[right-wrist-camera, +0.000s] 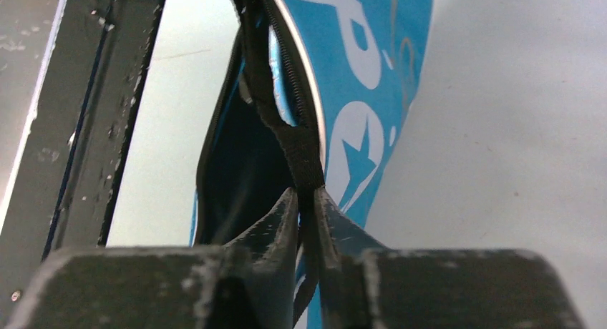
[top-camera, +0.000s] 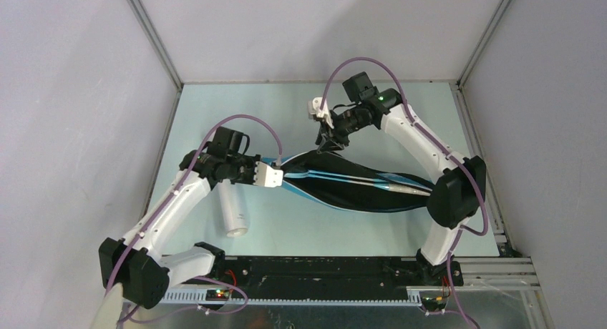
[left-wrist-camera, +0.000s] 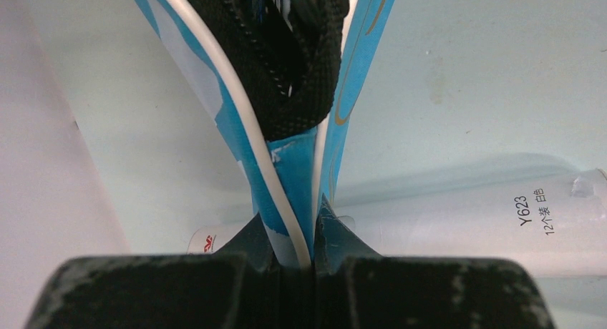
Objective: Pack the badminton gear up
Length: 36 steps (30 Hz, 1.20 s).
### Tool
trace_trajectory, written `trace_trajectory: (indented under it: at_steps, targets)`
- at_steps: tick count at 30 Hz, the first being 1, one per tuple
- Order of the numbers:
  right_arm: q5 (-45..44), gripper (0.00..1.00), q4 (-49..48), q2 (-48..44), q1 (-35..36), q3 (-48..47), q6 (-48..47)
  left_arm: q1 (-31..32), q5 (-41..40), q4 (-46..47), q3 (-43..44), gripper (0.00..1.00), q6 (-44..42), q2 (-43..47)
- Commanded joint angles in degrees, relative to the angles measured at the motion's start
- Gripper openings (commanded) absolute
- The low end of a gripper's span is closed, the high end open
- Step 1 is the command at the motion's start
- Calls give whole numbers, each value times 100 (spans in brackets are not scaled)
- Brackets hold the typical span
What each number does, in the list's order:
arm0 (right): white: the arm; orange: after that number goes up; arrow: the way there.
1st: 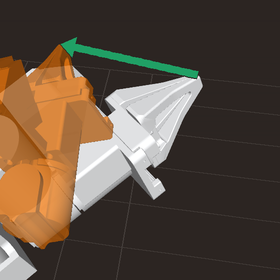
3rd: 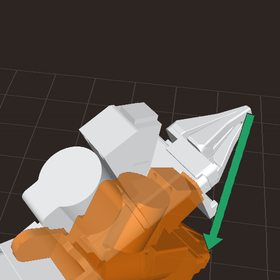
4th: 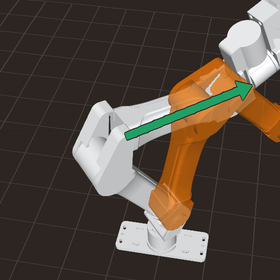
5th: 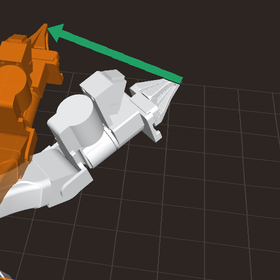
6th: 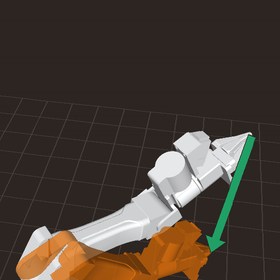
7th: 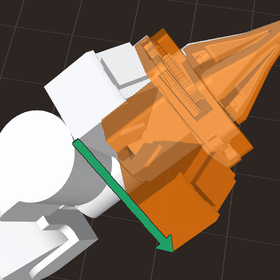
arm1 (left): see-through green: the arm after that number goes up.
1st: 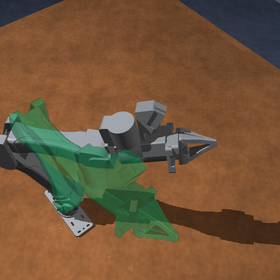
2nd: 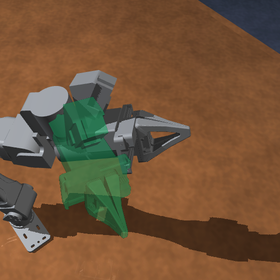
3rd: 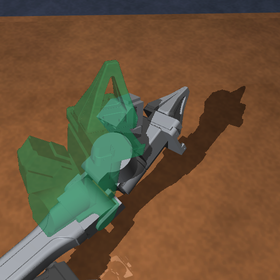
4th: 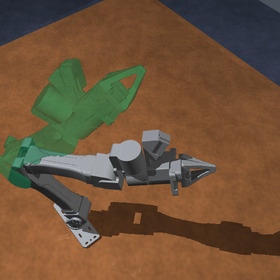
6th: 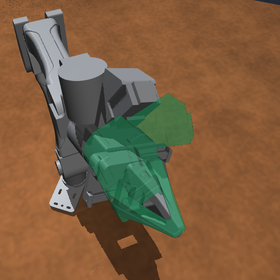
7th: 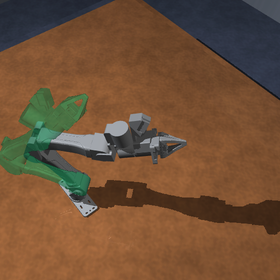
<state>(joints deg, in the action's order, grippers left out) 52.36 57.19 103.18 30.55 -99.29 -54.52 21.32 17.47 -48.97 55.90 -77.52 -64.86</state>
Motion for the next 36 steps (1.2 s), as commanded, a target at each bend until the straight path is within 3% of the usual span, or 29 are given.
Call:
trace_trajectory:
  at_steps: [1, 5, 11, 14, 20, 24, 30, 36]
  targets:
    - [292, 11, 887, 1, 39, -279, -474, 56, 183, 342, 212, 0, 46, 23]
    - [215, 0, 963, -60, 88, -281, -464, 56, 118, 449, 234, 0, 143, -50]
    - [-212, 0, 632, -452, 256, -157, -15, 56, -22, 456, 363, 0, 350, -206]
    - [-618, 0, 85, -813, 392, 134, 572, 59, -376, 1051, 319, 0, 991, -305]
    - [-2494, 0, -1581, -1936, 1078, 1344, 2560, 56, -634, 1423, 598, 0, 1991, -608]
    - [-3573, 0, -1701, -2563, 1608, 1855, 3418, 51, -655, 1445, 645, 0, 2077, -726]
    - [-3447, 0, -1696, -2864, 1807, 2400, 4292, 48, -512, 1619, 635, 0, 2210, -739]
    - [-3000, 0, -2620, -2721, 1847, 3220, 4553, 48, -263, 1666, 492, 0, 2040, -587]
